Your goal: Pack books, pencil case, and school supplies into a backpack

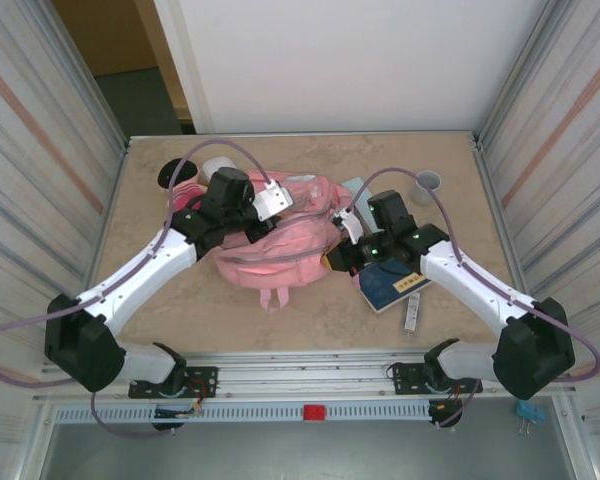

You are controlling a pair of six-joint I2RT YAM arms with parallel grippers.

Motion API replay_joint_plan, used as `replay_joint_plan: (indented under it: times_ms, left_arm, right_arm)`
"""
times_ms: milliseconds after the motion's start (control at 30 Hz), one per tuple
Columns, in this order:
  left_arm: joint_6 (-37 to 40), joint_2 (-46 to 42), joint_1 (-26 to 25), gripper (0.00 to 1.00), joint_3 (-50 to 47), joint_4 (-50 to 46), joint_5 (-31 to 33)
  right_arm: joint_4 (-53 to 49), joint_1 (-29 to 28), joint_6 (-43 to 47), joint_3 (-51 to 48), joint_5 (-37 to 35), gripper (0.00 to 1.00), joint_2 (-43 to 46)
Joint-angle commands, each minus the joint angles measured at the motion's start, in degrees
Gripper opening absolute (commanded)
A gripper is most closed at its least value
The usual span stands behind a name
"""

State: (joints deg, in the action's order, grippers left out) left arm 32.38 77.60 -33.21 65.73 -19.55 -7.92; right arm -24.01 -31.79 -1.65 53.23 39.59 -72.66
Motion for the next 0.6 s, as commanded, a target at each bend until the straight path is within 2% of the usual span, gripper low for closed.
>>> replay_joint_plan:
  times_ms: [0,200,367,433,500,567]
  left_arm:
    - [-8.19,1.25,-0.85,0.00,0.00,9.17,7.79]
    - [-10.10,2.77,-2.55,0.00,-0.75,10.92,9.37]
    - [-8.57,3.00,-4.69,0.00,-1.42,10.87,11.92]
    - [-7.95,3.29,-6.84,0.00,-1.41,10.86,15.59]
    - [-9.56,3.73,-8.41,0.00,-1.66,11.30,18.80]
    - [-12.62,4.16,-8.79,0.00,-2.23,11.92,19.17]
  right_arm:
    - [-0.03,-5.82,-9.75,2.81,-0.20,0.05,1.66]
    - [6.22,-11.77,-22.43,2.67,-2.81,0.05,1.67]
    - [4.40,-11.99,-32.36,4.94,-5.03,0.05,1.39]
    - [3.88,-11.20,-37.02,6.03,-4.26,0.05,1.72]
    - [4.18,-11.18,-40.17,6.54,-4.09,0.06,2.13]
    - [4.00,-11.70,-42.81,7.01,-5.61,0.06,1.79]
